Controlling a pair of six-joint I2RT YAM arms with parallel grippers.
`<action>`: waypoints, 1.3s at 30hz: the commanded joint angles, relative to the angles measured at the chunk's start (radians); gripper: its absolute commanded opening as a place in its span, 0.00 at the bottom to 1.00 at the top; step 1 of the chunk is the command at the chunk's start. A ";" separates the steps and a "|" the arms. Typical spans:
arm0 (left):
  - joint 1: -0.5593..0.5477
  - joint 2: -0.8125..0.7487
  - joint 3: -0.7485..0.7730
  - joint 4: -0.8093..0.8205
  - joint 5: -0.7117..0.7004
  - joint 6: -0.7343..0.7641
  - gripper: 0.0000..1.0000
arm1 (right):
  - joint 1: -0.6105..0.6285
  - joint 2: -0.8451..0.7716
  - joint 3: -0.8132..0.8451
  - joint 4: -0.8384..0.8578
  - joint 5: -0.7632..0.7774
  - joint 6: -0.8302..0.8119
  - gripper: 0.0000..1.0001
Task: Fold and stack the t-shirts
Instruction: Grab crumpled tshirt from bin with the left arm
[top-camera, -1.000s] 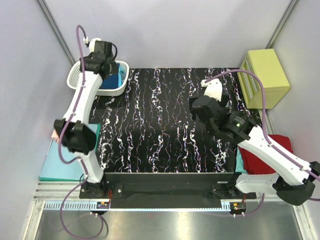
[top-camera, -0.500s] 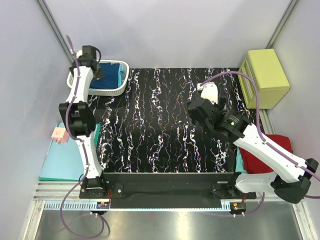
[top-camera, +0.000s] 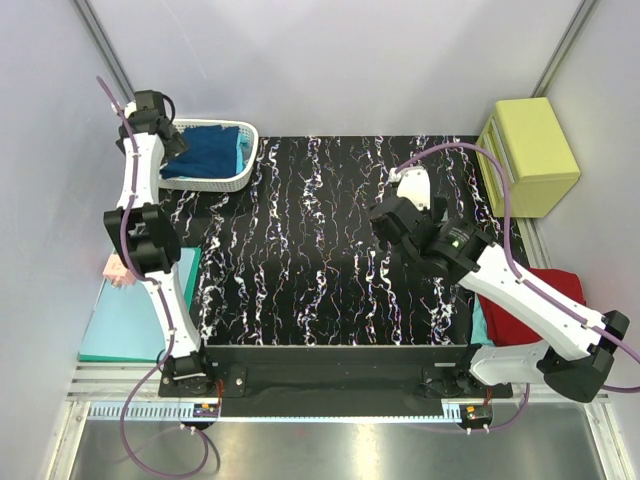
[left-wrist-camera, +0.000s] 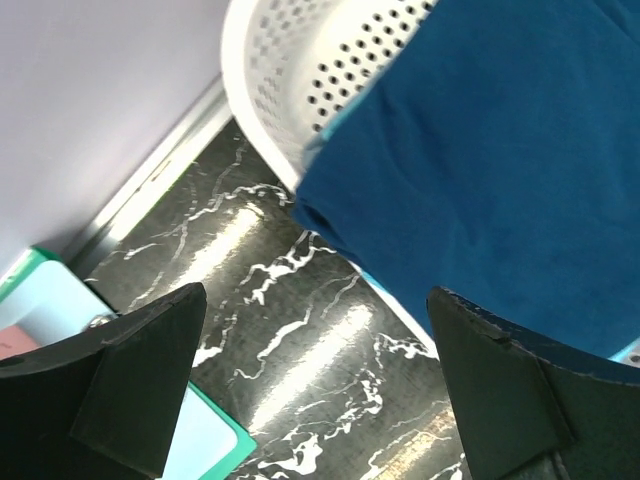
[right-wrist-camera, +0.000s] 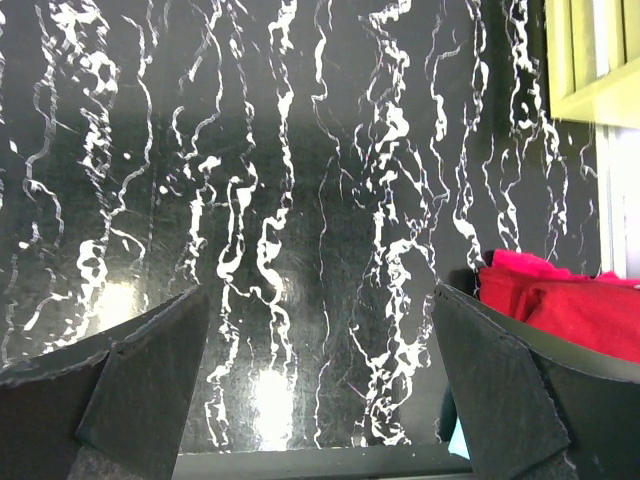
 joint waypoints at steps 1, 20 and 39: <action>-0.005 0.006 -0.008 0.036 0.044 0.009 0.98 | 0.004 -0.033 -0.073 0.047 -0.012 0.044 1.00; 0.036 0.080 -0.039 0.052 0.085 0.032 0.68 | 0.004 -0.020 -0.106 0.080 0.000 0.026 1.00; -0.045 0.083 0.015 0.128 0.289 0.072 0.82 | 0.004 -0.003 -0.122 0.066 -0.026 0.058 1.00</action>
